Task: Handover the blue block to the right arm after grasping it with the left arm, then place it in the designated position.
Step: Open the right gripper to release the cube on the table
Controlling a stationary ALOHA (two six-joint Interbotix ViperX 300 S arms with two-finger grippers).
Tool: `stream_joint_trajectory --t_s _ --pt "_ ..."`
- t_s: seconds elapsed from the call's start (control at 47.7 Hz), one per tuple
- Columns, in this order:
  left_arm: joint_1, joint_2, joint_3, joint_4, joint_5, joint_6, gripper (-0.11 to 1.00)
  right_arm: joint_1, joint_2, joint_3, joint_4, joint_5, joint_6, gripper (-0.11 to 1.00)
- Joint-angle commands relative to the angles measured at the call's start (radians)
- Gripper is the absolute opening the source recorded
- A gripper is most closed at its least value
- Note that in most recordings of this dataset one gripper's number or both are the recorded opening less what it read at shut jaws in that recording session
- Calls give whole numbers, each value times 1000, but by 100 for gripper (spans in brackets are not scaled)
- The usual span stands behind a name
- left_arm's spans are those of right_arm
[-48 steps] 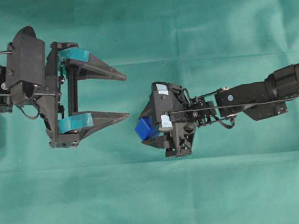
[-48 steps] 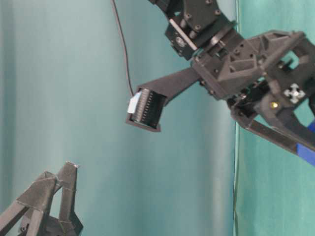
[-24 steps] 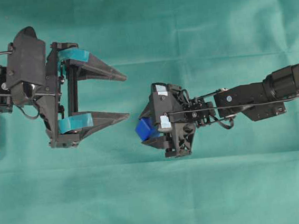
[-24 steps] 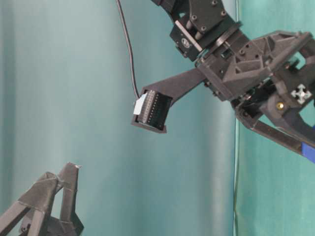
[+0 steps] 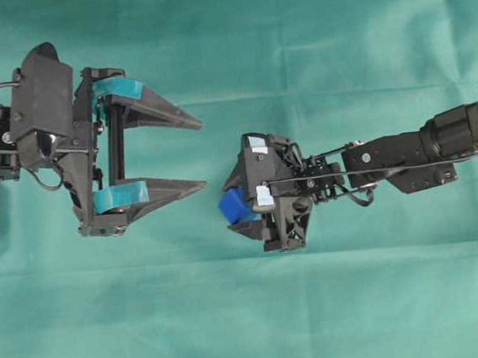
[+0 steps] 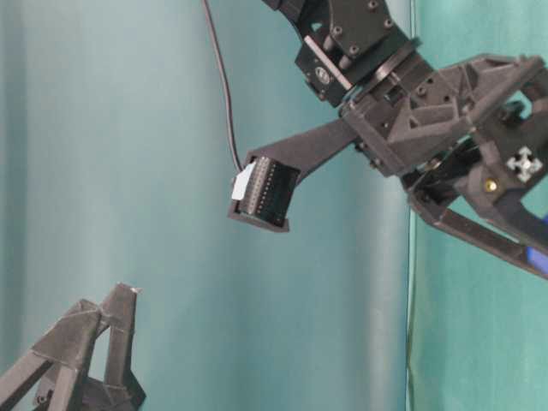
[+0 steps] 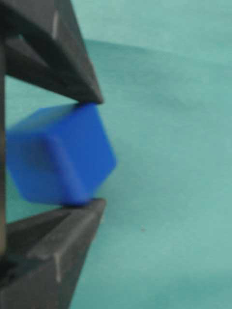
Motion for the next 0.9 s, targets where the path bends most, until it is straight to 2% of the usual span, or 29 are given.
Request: stream_joint_trajectory --t_s 0.0,0.147,0.398,0.545,0.88 --pt "3 -6 -17 2 -5 0 100 0 -28 -28 0 0 2 93" --pt "3 -6 -17 2 -5 0 100 0 -51 -29 0 12 2 89" --pt "3 -8 -17 2 -5 0 100 0 -103 -29 -2 49 -6 89" --pt "3 -8 -17 2 -5 0 100 0 -153 -34 -5 100 -14 89" --pt "2 -8 -17 2 -5 0 100 0 -305 -52 -44 252 -15 89"
